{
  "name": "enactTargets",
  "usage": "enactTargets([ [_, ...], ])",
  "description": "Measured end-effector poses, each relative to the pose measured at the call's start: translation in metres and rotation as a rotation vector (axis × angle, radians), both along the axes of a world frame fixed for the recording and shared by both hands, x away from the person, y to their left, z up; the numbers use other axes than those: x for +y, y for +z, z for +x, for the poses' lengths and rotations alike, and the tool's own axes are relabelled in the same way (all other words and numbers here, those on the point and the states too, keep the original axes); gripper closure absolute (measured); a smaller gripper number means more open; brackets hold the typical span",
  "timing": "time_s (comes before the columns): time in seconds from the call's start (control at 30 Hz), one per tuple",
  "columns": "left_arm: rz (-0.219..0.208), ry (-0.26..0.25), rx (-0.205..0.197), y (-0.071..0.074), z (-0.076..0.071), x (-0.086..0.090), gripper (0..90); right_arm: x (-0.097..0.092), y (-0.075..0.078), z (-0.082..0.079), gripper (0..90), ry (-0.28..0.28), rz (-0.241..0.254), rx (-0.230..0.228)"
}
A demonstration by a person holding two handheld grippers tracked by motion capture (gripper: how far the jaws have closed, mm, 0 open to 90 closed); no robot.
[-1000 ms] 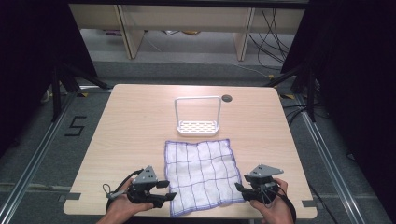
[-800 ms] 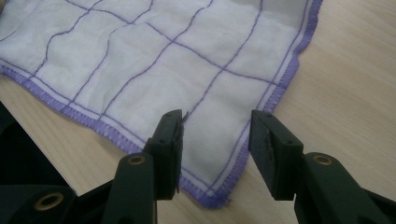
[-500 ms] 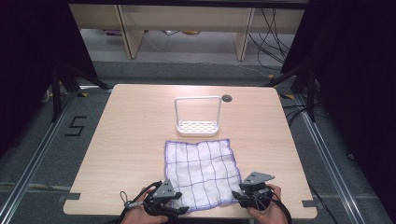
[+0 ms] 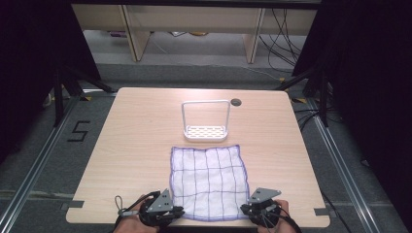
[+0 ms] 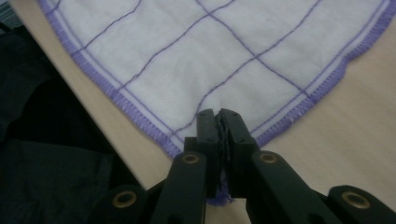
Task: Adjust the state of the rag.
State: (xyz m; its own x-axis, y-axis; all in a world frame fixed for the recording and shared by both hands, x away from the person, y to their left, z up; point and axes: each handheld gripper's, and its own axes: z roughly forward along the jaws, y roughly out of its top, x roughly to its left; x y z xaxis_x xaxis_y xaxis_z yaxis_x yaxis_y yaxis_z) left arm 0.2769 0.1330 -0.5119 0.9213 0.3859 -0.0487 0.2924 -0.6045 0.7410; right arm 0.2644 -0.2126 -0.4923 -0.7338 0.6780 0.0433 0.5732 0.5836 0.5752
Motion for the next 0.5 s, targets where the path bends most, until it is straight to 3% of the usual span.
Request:
enactTargets([
  [0.13,-0.014,0.015,0.029,-0.001,-0.001,0.011,79.2,0.008,-0.001,-0.008,82.8,0.015,0.015,-0.002],
  [0.17,-0.014,0.015,0.029,-0.001,-0.001,0.011,74.2,0.008,-0.001,-0.008,82.8,0.015,0.015,-0.002],
  [0.2,-0.016,0.031,0.04,-0.001,0.0,0.011,66.8,0.008,0.0,-0.007,75.9,-0.009,0.019,0.017],
  [0.23,-0.031,0.051,0.066,-0.001,0.0,0.011,64.0,0.007,0.0,-0.005,72.6,-0.012,0.024,0.008],
  [0.3,-0.04,0.086,0.077,0.003,0.005,0.015,55.0,0.006,0.002,-0.002,63.8,-0.036,0.039,-0.014],
  [0.33,-0.069,0.097,0.083,0.006,0.007,0.017,52.2,0.005,0.003,0.0,60.9,-0.038,0.063,-0.018],
  [0.37,-0.069,0.097,0.083,0.006,0.007,0.017,50.2,0.005,0.003,0.0,60.9,-0.038,0.063,-0.018],
  [0.4,-0.104,0.121,0.093,0.011,0.015,0.022,47.3,0.002,0.009,0.006,54.9,-0.064,0.092,-0.055],
  [0.43,-0.104,0.121,0.093,0.011,0.015,0.022,44.8,0.0,0.015,0.009,53.1,-0.077,0.087,-0.054],
  [0.5,-0.124,0.166,0.081,0.019,0.027,0.03,42.5,-0.004,0.022,0.023,50.4,-0.082,0.091,-0.103],
])
